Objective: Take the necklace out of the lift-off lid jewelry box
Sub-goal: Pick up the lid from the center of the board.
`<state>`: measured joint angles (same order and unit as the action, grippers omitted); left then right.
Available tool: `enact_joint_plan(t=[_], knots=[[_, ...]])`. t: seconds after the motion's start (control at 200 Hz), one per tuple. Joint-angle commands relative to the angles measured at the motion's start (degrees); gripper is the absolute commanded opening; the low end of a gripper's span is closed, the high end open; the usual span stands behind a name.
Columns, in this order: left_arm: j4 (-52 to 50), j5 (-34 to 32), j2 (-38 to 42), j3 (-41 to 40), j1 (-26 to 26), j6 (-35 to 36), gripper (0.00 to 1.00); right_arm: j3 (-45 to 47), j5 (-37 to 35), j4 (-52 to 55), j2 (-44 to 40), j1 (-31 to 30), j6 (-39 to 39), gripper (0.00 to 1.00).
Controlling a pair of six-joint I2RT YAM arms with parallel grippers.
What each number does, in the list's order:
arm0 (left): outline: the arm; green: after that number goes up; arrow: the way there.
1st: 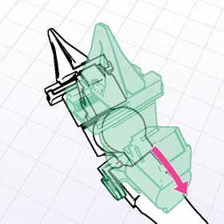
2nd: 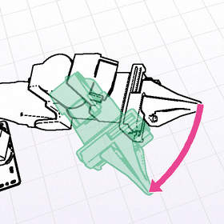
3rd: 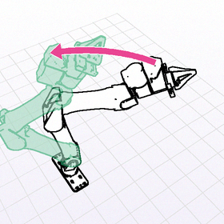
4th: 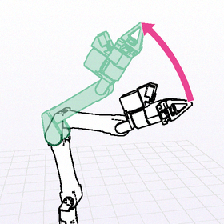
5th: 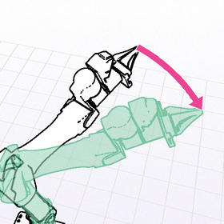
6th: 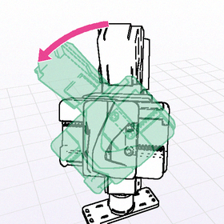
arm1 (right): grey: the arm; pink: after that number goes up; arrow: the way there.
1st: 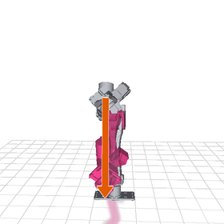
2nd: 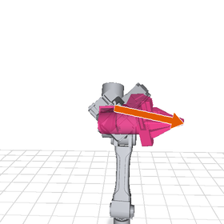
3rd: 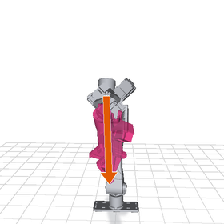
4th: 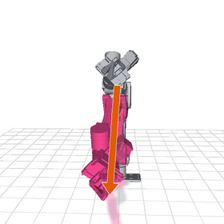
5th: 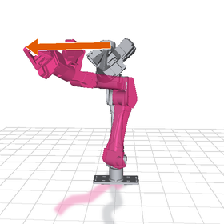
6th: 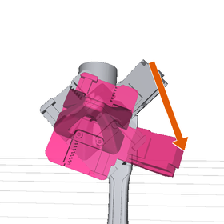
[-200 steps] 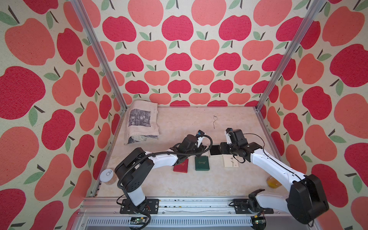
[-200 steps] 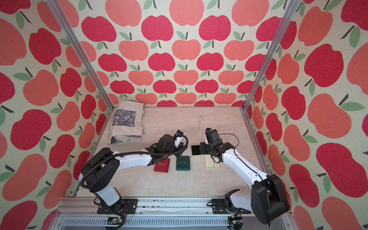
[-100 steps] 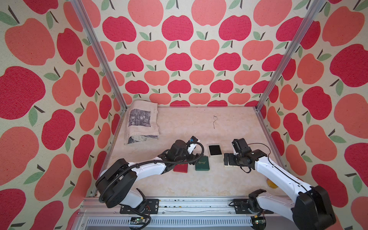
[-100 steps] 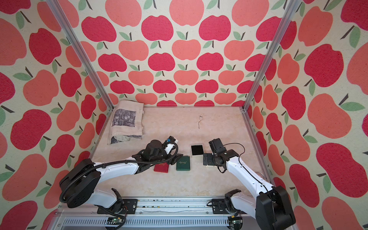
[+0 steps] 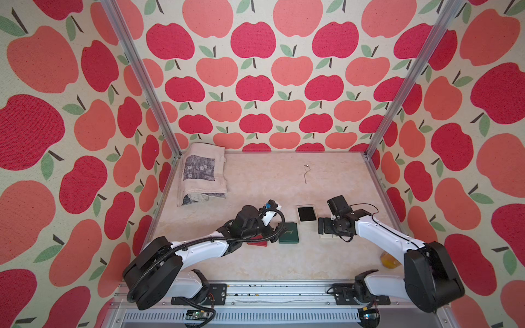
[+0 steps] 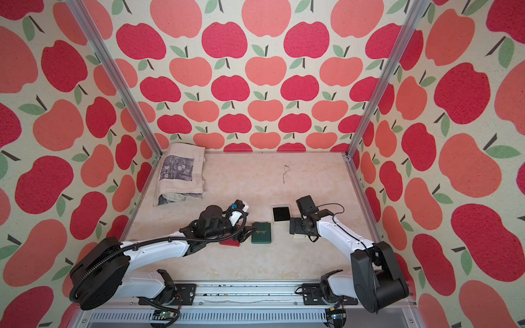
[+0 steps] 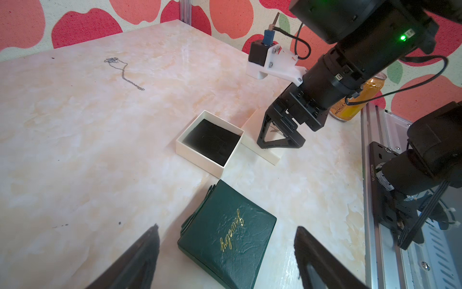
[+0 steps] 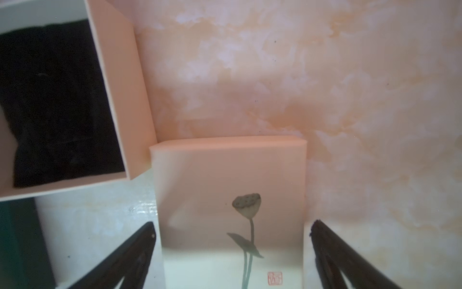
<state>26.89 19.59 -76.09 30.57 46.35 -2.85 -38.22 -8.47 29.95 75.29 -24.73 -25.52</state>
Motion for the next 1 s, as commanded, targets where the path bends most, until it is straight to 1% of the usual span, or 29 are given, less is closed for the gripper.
enact_joint_plan(t=[0.0, 0.095, 0.235, 0.31, 0.54, 0.755, 0.876, 0.996], knots=[[0.85, 0.59, 0.69, -0.70, -0.12, 0.93, 0.87, -1.00, 0.86, -0.70, 1.03, 0.25, 0.54, 0.97], [1.29, 0.27, 0.34, -0.68, -0.20, 0.81, 0.88, -1.29, 1.09, -0.52, 1.69, 0.28, 0.64, 0.96], [1.57, 0.53, -0.19, -0.60, -0.19, 0.66, 0.89, -1.42, 0.67, -0.07, 1.96, 0.30, 0.39, 0.91], [1.50, 0.70, -0.21, -0.66, -0.16, 0.57, 0.90, -1.34, 0.26, 0.27, 1.66, 0.29, 0.21, 0.90], [1.47, 0.85, 0.55, -1.12, -0.15, 0.57, 0.92, -1.90, -0.56, 2.35, -0.54, 0.84, 0.16, 0.89], [2.34, 0.96, 0.59, -1.55, -0.12, 0.57, 0.93, -3.28, -0.67, 5.67, -4.62, 1.79, 0.90, 0.90], [2.63, 1.32, 0.35, -1.71, -0.12, 0.69, 0.94, -4.51, 0.22, 6.90, -6.07, 1.90, 1.54, 0.90], [2.94, 1.50, -0.02, -1.57, -0.12, 0.86, 0.94, -6.25, 3.06, 6.61, -5.72, 1.92, 2.59, 0.89]])
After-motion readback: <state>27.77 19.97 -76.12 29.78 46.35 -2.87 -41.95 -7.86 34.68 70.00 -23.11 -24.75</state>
